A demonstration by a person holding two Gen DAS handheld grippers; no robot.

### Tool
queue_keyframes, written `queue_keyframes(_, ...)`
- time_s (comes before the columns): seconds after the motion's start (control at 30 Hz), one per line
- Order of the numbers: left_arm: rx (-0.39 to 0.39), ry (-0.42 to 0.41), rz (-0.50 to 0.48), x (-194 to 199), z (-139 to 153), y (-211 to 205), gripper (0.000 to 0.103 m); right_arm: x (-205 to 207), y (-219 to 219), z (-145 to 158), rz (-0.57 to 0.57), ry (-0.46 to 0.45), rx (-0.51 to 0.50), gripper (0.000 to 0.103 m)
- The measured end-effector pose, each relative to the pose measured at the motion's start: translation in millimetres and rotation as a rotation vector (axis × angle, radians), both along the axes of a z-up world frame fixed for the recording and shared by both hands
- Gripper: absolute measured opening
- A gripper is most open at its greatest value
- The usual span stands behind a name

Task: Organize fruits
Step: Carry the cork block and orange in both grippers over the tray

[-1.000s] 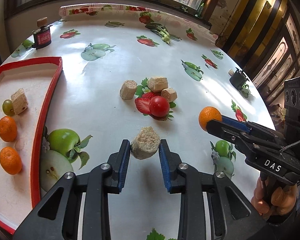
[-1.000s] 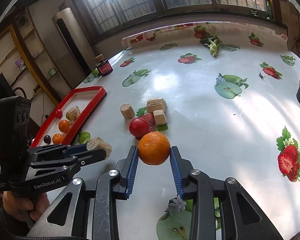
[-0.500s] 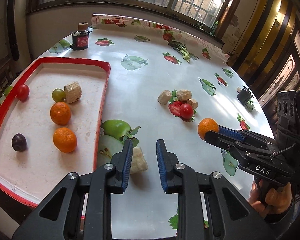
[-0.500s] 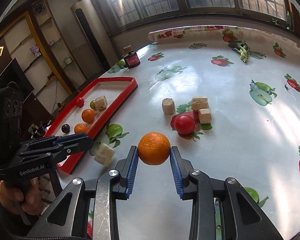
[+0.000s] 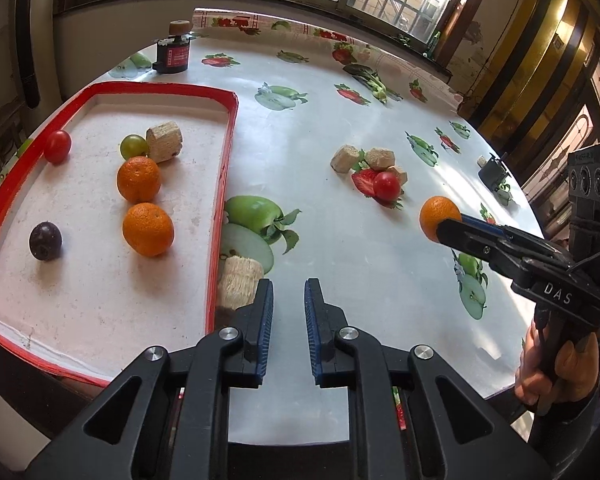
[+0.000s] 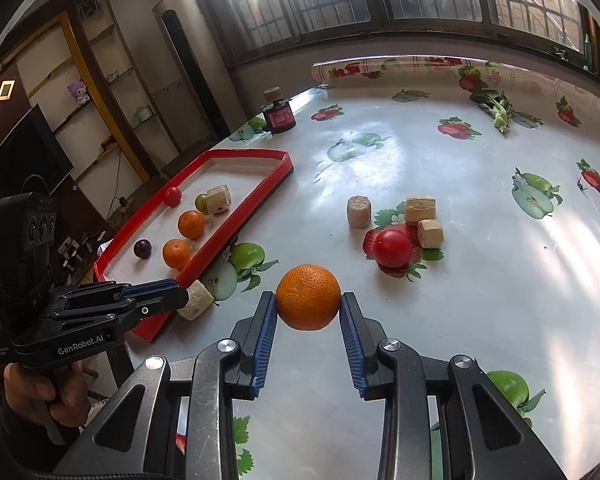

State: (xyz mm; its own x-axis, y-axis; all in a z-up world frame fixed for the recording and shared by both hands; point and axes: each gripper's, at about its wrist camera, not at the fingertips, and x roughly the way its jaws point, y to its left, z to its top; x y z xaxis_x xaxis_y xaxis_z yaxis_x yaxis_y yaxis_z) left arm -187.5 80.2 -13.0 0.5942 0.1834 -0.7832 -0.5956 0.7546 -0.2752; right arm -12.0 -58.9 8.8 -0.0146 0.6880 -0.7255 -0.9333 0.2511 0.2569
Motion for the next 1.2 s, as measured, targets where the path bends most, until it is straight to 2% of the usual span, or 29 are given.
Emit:
queue_keyframes(0.1,-0.015,0.021,0.025,-9,-9,-3,0.025,2,-5,0,-0.004,0.005,0.005,0.033)
queue_keyframes(0.17,-0.032,0.018,0.034,-11,-12,-2,0.025,3,-7,-1,-0.005,0.013,0.005,0.033)
queue_keyframes(0.33,0.028,0.097,0.075,5,-16,2,0.025,5,-9,-9,-0.006,0.033,-0.001,0.033)
queue_keyframes(0.5,0.047,0.135,0.090,10,-22,10,0.029,9,-13,-11,-0.009,0.041,0.000,0.033)
queue_keyframes(0.6,0.045,0.143,0.098,14,-24,15,0.041,10,-14,-13,-0.014,0.049,-0.002,0.033)
queue_keyframes(0.67,0.045,0.140,0.105,20,-25,18,0.058,11,-12,-15,-0.012,0.054,-0.005,0.033)
queue_keyframes(0.7,0.050,0.143,0.114,23,-26,20,0.060,10,-11,-15,-0.011,0.056,-0.006,0.033)
queue_keyframes(0.8,0.072,0.138,0.104,32,-27,22,0.060,7,-9,-16,-0.001,0.056,-0.008,0.033)
queue_keyframes(0.83,0.077,0.141,0.100,33,-28,22,0.054,7,-9,-16,0.000,0.055,-0.009,0.033)
queue_keyframes(0.87,0.077,0.141,0.092,34,-29,22,0.041,6,-9,-16,0.001,0.055,-0.008,0.033)
queue_keyframes(1.2,0.069,0.079,0.074,20,-14,18,0.038,6,-6,-11,-0.001,0.049,-0.004,0.033)
